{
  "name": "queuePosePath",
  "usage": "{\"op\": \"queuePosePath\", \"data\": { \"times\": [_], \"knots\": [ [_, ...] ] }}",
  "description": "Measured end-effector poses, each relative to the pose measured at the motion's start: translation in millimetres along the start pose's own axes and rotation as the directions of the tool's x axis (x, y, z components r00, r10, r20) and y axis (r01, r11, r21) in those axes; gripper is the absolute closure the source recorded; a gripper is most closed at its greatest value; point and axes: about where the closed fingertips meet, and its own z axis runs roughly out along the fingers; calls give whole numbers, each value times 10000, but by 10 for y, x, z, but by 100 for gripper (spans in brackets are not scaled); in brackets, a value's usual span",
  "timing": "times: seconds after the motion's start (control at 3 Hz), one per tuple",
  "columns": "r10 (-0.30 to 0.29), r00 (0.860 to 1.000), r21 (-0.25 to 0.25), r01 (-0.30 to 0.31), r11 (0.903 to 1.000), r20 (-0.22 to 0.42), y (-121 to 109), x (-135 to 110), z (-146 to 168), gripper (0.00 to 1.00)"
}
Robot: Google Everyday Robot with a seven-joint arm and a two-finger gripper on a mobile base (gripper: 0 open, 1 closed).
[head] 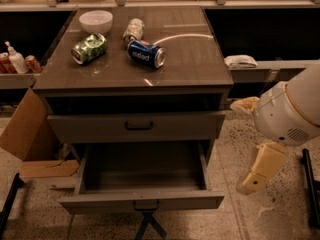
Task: Close middle drawer
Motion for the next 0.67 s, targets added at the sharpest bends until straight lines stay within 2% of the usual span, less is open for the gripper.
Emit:
{"op": "queuePosePath", "data": {
  "times": [0.33, 0.67],
  "knots": [
    [-1, 10000, -1, 1, 10000, 4, 0, 0, 1, 0],
    [-68, 9989, -72, 71, 9999, 471, 29, 33, 100, 0]
  ]
}}
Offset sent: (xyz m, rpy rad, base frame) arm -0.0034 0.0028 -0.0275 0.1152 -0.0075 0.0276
